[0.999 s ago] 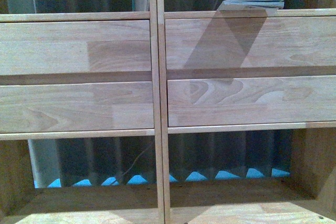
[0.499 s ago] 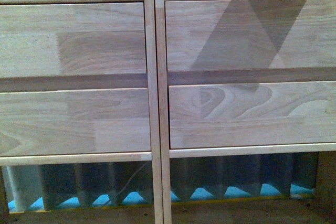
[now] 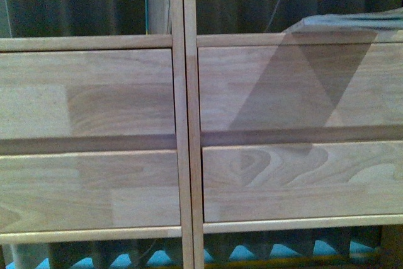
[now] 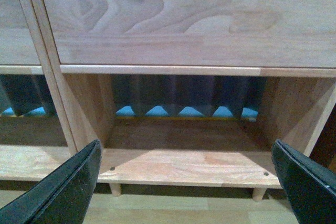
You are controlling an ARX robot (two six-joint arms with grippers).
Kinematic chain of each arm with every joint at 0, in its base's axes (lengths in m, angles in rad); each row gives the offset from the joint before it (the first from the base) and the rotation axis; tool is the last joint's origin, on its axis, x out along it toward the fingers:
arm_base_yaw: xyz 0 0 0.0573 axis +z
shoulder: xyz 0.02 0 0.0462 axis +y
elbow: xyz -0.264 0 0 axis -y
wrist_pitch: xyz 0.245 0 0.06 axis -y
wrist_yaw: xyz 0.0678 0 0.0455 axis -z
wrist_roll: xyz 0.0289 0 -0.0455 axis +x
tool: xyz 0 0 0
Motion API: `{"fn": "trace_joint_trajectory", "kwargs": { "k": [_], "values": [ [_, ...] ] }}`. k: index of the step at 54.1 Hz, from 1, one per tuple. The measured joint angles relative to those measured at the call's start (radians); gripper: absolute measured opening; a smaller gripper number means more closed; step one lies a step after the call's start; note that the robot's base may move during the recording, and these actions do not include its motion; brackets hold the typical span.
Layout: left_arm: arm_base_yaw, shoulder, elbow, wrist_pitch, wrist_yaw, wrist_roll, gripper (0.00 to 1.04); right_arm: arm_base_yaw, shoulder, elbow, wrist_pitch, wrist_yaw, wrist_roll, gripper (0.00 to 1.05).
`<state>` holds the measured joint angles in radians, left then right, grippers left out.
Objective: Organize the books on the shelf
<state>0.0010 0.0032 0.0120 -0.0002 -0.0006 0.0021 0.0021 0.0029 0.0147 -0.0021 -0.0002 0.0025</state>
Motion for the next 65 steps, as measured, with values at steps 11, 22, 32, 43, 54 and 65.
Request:
{"fn": "trace_joint_trajectory", "kwargs": {
  "k": [11,22,32,43,54,65],
  "values": [
    [0.0,0.0,0.0,0.0,0.0,0.0,0.97,0.0,0.0,0.0,0.0,-0.001,0.0,0.98],
    [0.0,0.0,0.0,0.0,-0.001,0.0,0.97,-0.039,0.035,0.022,-0.06,-0.124,0.05,0.98],
    [0.0,0.0,0.0,0.0,0.0,0.0,0.97,-0.236,0.379,0.201,0.052,-0.53,0.353,0.98],
    [0.0,0.0,0.0,0.0,0.0,0.0,0.97,-0.219,0.728,0.439,0.292,-0.548,0.646,0.98],
    [0.0,0.0,0.0,0.0,0.0,0.0,0.97,-0.132,1.079,0.639,0.44,-0.439,1.019,0.98],
    [0.0,0.0,0.0,0.0,0.0,0.0,0.97,-0.056,1.295,0.75,0.517,-0.329,1.217,0.98]
  ]
}}
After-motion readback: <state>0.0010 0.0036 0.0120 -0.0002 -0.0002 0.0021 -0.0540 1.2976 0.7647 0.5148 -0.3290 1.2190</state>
